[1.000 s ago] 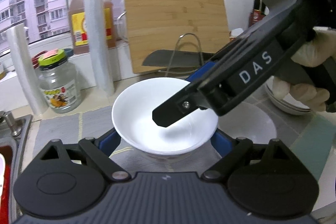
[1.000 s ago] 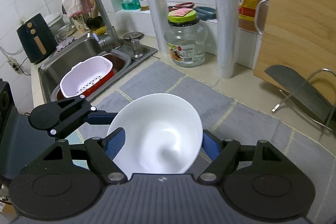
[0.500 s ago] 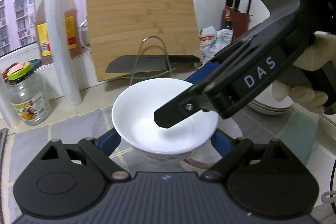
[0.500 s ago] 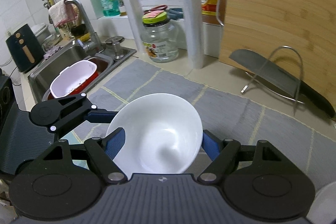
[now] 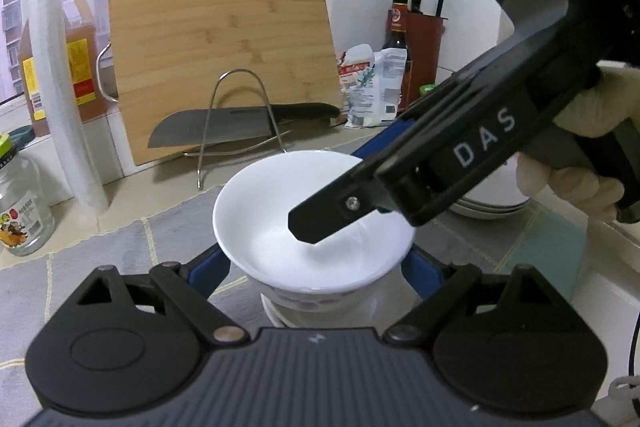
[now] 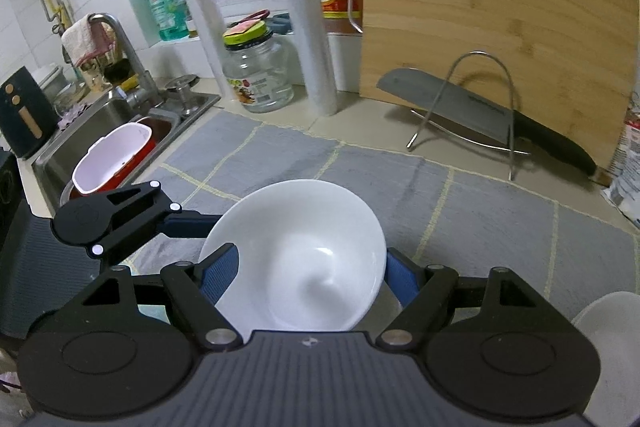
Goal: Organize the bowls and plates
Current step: 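Lower the white bowl into the nested bowls and open the right tool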
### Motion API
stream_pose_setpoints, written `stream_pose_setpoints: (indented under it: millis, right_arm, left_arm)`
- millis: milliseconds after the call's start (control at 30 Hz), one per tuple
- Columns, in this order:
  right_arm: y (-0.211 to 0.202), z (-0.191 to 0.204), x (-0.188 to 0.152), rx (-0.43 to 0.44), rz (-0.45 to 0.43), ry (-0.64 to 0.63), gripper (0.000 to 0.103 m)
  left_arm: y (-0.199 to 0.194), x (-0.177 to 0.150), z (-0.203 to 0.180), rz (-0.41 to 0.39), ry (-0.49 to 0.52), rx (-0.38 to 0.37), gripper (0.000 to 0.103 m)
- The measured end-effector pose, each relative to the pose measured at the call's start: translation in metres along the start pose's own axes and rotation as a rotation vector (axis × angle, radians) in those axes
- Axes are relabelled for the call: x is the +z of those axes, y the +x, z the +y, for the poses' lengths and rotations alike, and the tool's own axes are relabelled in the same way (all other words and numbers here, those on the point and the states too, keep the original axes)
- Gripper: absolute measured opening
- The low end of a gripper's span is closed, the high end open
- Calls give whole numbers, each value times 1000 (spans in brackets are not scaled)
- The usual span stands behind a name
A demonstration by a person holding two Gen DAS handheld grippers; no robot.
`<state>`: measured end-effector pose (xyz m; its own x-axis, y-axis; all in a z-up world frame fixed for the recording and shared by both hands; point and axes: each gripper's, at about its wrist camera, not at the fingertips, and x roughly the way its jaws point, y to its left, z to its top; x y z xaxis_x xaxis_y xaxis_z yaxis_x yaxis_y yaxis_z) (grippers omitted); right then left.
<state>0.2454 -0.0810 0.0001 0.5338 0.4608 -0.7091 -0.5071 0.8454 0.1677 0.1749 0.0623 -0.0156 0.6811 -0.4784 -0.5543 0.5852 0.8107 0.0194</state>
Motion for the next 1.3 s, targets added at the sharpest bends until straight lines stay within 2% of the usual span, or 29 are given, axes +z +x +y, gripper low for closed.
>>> stream_pose_setpoints:
  millis: [300, 1300]
  right_arm:
    - [1, -11, -10, -9, 24, 20, 83]
    - [16, -14, -21, -5, 73, 48, 83]
  left_arm:
    - [7, -1, -6, 17, -10, -28, 92]
    - [16, -12, -10, 62, -14, -37, 92]
